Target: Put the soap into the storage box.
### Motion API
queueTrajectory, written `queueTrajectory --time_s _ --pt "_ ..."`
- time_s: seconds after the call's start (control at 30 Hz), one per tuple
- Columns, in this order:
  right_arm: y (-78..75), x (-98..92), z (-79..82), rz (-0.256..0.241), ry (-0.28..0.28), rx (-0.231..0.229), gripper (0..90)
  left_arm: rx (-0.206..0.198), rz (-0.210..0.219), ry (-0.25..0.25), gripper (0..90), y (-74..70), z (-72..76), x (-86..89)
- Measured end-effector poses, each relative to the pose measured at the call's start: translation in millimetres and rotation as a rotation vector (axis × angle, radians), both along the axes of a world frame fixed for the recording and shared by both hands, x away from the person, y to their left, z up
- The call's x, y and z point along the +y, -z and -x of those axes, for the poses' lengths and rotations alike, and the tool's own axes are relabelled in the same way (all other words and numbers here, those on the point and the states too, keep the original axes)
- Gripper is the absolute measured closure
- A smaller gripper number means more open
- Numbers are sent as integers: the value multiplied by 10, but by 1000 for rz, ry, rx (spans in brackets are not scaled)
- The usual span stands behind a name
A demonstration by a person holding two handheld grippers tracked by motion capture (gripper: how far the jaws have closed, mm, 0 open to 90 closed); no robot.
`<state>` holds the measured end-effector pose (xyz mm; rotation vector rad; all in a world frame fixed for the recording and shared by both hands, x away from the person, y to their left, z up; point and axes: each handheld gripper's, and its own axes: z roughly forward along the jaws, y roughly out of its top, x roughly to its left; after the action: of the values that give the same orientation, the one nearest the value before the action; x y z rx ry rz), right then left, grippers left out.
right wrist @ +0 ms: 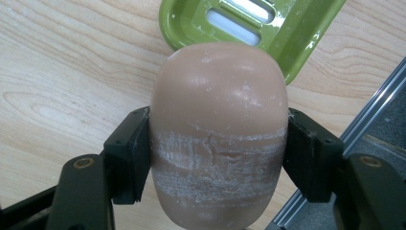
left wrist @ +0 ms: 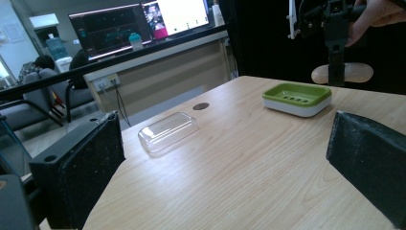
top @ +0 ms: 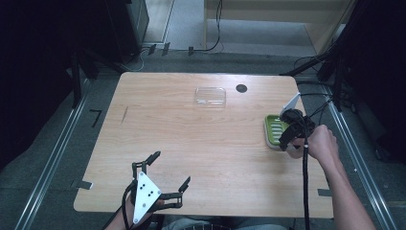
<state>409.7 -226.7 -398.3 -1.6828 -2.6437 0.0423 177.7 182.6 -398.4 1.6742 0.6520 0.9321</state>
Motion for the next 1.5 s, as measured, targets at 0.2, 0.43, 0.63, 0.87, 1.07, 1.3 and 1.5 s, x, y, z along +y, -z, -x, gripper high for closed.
queueTrajectory --time_s 0.2,0.43,0.63,0.87,1.07,1.3,1.5 --pt "-2 17 -60 1 6 7 339 0 -1 1 0 0 1 0" --pt "-12 27 -129 5 3 12 339 0 -2 1 0 1 1 0" --pt "-2 42 -191 12 5 15 339 0 -1 2 0 1 2 0" --pt "21 48 -274 2 21 16 339 0 -3 1 0 1 1 2" --pt "33 62 -339 3 33 15 339 -1 0 3 0 2 0 4" --pt "58 74 -404 -5 49 9 339 -2 0 3 0 2 0 5" --pt "101 62 -478 -13 91 0 339 -1 2 2 0 2 0 6"
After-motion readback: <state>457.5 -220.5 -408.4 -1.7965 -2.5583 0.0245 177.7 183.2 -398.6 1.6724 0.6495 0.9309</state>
